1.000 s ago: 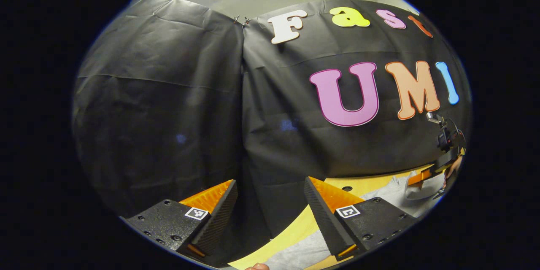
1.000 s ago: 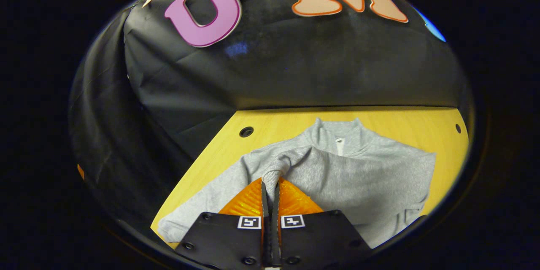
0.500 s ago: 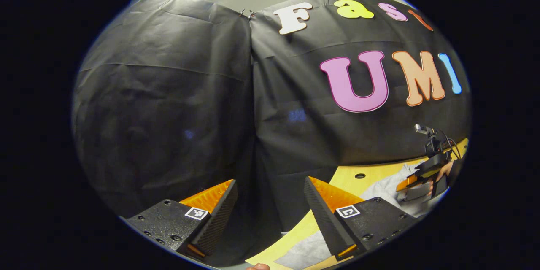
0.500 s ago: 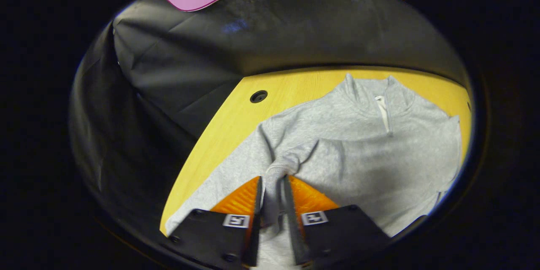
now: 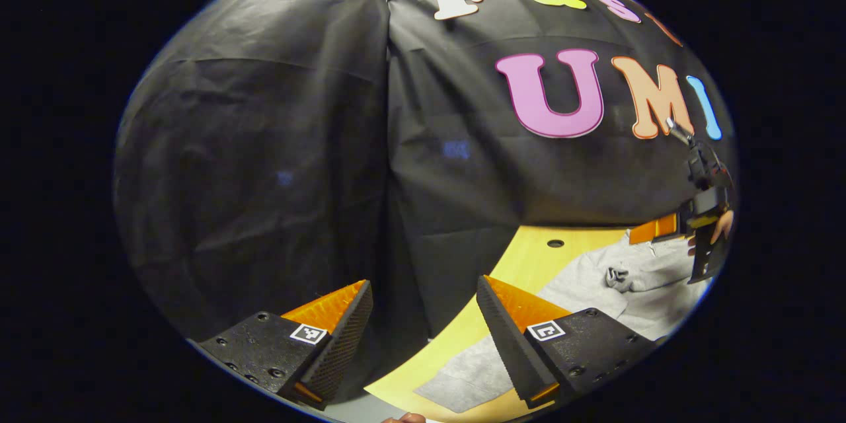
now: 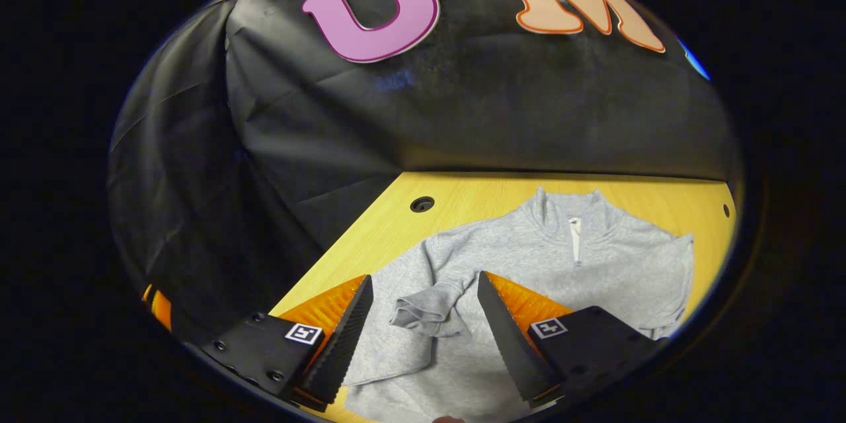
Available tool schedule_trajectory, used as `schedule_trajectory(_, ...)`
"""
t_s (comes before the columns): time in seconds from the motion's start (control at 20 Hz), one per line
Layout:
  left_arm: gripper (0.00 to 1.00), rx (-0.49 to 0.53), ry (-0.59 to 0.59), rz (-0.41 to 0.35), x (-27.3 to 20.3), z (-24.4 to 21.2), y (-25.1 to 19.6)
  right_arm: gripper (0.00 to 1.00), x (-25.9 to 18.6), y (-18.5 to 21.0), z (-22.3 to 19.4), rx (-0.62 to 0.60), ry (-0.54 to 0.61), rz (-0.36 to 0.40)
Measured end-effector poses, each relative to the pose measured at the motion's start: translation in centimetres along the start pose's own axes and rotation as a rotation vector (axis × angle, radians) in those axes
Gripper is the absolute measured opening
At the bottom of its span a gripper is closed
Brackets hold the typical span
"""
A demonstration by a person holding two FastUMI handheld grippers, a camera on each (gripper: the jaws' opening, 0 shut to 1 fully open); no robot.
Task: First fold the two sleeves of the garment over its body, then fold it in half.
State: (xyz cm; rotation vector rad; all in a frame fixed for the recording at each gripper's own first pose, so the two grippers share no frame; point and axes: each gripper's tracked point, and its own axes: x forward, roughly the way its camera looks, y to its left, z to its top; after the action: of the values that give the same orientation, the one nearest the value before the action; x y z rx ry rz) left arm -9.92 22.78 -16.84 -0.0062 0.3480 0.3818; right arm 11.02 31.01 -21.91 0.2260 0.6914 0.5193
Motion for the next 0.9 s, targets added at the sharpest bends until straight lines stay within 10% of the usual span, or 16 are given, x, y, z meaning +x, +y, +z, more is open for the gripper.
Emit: schedule_trajectory(0.9,0.95,-0.174,0.497,0.011,0.3,-19.4,-0.9,0.98,-13.1,-11.2,3.0,0.111,-0.122,-0.136)
